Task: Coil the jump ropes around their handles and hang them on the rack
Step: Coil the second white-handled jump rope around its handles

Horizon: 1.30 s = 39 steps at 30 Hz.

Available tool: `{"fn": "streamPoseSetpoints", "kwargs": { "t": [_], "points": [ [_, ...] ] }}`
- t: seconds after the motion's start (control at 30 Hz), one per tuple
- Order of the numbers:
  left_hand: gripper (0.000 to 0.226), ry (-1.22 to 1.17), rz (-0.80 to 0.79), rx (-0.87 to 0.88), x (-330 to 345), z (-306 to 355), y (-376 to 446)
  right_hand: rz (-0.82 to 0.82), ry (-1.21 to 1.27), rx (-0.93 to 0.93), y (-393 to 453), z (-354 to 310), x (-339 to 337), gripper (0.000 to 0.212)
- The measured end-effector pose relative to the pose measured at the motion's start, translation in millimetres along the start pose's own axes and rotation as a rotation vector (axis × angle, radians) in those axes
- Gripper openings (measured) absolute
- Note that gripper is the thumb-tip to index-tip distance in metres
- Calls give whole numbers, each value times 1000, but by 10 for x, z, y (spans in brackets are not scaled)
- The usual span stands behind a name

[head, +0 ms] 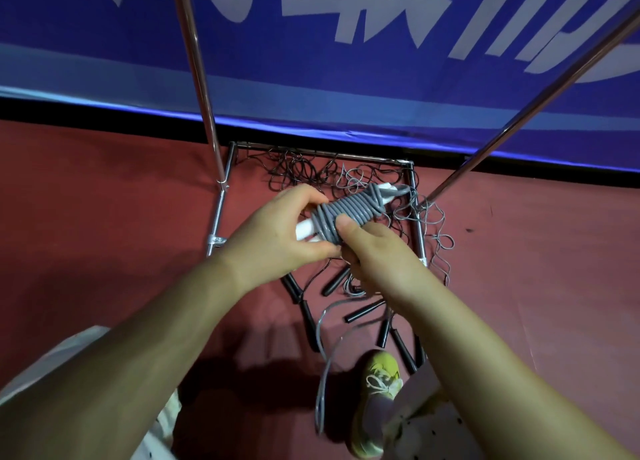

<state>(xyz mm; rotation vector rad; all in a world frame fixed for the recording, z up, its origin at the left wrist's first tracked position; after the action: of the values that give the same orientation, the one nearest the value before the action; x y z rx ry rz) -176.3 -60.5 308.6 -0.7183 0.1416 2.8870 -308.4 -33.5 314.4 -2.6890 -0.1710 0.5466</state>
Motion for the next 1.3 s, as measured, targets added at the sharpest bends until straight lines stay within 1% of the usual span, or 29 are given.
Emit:
{"fn": "streamPoseSetpoints", "kwargs": {
  "t": [0.03,0.07,0.13,0.17,0.2,0.23,0.3,0.33,0.4,0.47,0.5,0.57,0.63,0.7,0.77,0.83,0.87,0.9,0.93,0.97,1.03,1.07,1.1,1.13,1.2,1.3],
  "points": [
    [50,-79,-20,-52,-3,8,3,27,-16,-65,1,-68,-16,44],
    [47,-241,-78,-159,0,-9,-1,28,-9,-134,1,-129,-19,40],
    [44,-696,-251,-500,88,-16,-85,-57,47,-279,-42,-255,29,28],
    [54,-843,-335,-653,134,-2,-157,-118,64,-321,-65,-277,64,20],
    [64,-893,-430,-733,165,18,-224,-154,50,-341,-64,-259,86,16],
    [68,-885,-493,-760,185,20,-270,-162,-2,-347,-61,-255,88,17],
    [66,-798,-517,-762,226,-28,-299,-135,-146,-310,-44,-226,54,15],
    [64,-728,-484,-760,228,-88,-292,-127,-213,-276,-31,-203,30,15],
    [63,-577,-370,-735,206,-122,-262,-123,-325,-221,-12,-164,-15,22],
    [60,-482,-271,-669,175,-117,-226,-117,-415,-188,27,-104,-43,29],
    [57,-441,-224,-627,150,-106,-204,-94,-464,-172,54,-74,-59,35],
    [53,-394,-146,-568,94,-87,-164,18,-521,-165,93,-62,-119,44],
    [50,-420,-81,-560,52,-77,-129,126,-527,-244,94,-115,-143,47],
    [50,-471,-42,-582,29,-118,-98,170,-554,-383,76,-192,-109,45],
    [50,-556,-50,-646,33,-169,-93,180,-622,-464,62,-217,-79,45],
    [50,-644,-91,-703,48,-198,-101,204,-702,-521,33,-246,-74,54],
    [49,-686,-112,-722,53,-199,-104,215,-711,-543,15,-261,-80,55],
    [49,-723,-130,-734,49,-193,-106,208,-672,-541,0,-270,-94,52],
    [49,-755,-145,-741,43,-185,-103,172,-571,-497,8,-251,-116,48],
    [50,-786,-161,-741,34,-177,-98,101,-408,-405,26,-218,-134,46],
    [50,-845,-202,-723,22,-140,-89,-76,22,-168,57,-136,-131,41],
    [50,-866,-223,-708,21,-116,-87,-158,229,-57,61,-100,-101,35],
    [50,-879,-244,-691,26,-95,-90,-228,389,38,48,-76,-63,32],
    [50,-884,-264,-675,33,-73,-92,-279,489,116,36,-52,-24,31],
    [49,-890,-288,-654,43,-39,-98,-344,585,211,15,-30,46,30],
    [50,-909,-290,-656,38,-35,-100,-393,673,241,12,-35,75,33]
  ]
}}
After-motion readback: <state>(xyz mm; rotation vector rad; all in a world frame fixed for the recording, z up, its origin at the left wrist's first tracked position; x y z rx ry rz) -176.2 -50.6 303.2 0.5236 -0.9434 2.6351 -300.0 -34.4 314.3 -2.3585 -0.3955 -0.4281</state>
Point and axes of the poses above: each hand's wrist, its own y-axis towards the middle knuckle, its own x-axis out of the palm, z = x × y, the point moved 7 cm from there along y, towards the middle knuckle, and after that the axes turned 7 degrees about z, right-handed, at the moved point
